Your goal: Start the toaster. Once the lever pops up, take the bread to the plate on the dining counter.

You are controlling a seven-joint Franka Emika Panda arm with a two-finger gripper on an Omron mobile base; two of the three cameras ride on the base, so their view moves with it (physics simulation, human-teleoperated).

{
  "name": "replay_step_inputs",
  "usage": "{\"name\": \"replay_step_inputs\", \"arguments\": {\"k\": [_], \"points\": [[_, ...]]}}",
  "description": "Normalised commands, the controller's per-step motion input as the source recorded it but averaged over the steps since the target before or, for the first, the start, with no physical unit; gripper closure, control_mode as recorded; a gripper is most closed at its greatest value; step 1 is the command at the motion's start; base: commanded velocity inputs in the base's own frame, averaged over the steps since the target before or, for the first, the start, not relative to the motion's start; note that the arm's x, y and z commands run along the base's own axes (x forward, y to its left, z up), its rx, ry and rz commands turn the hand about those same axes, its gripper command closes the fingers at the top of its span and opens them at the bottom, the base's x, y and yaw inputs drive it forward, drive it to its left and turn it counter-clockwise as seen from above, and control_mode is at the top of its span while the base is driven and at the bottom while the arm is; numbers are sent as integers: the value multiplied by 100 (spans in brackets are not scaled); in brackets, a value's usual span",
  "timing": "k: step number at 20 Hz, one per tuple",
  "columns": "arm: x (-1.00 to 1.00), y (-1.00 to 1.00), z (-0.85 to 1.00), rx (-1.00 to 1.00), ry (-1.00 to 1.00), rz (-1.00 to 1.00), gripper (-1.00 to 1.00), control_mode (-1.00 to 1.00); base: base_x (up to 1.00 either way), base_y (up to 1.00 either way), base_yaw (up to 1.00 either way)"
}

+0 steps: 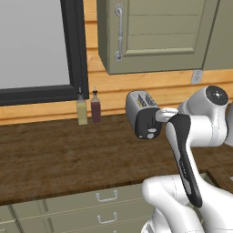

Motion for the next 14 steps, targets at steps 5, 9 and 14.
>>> {"name": "replay_step_inputs", "arguments": {"k": [5,9,14], "points": [[0,0,0,0,0,0,-100,-100,0,0,0],[0,0,0,0,0,0,-100,-100,0,0,0],[0,0,0,0,0,0,-100,-100,0,0,0]]}}
